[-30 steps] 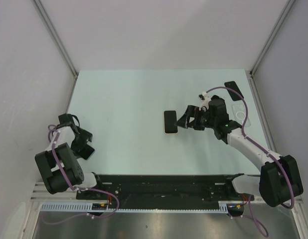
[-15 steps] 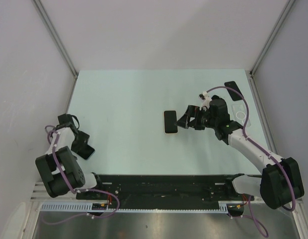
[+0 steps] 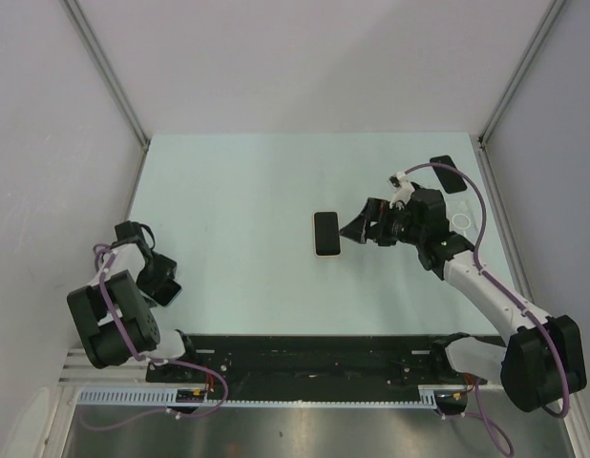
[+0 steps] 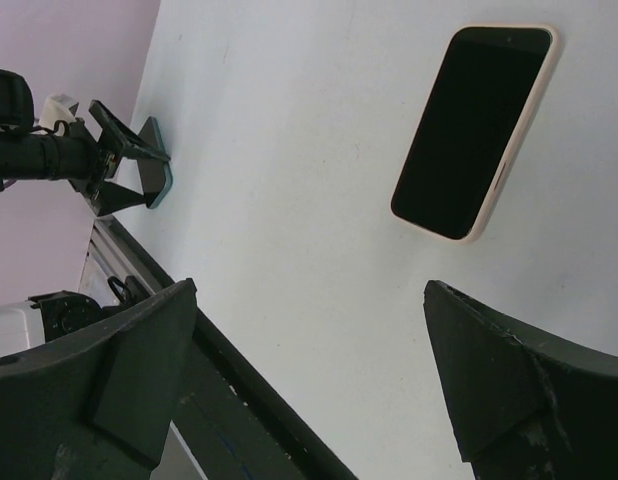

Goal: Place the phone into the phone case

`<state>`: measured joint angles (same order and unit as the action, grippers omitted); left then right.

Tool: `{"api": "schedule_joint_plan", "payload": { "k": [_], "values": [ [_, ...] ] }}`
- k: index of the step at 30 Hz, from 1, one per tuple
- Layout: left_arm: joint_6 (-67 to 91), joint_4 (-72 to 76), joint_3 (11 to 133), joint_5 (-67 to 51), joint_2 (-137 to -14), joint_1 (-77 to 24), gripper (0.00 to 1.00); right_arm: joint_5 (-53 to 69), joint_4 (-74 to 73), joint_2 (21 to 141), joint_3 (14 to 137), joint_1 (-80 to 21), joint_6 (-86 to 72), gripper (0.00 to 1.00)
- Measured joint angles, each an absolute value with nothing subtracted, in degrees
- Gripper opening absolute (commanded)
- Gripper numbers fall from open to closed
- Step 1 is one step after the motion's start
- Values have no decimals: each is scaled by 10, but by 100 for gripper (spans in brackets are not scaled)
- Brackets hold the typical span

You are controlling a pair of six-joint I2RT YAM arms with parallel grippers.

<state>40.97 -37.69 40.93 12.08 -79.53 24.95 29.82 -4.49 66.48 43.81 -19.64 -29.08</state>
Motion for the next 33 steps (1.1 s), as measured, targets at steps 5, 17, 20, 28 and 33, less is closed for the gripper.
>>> {"api": "schedule_joint_plan", "payload": {
  "k": [5,17,20,28,33],
  "values": [
    [405,-366,396,105,-787,249,80,295,-52,655,438,-187,-291,99],
    [390,-286,373,5,-760,156,68,166,-67,672,441,-39,-299,94],
    [390,-253,374,-46,-770,104,66,136,-77,731,463,3,-297,89],
    [375,-222,392,-106,-802,-54,63,96,-78,894,533,45,-283,71],
    [368,-223,392,-114,-802,-94,63,80,-72,980,583,44,-280,63]
  ]
}}
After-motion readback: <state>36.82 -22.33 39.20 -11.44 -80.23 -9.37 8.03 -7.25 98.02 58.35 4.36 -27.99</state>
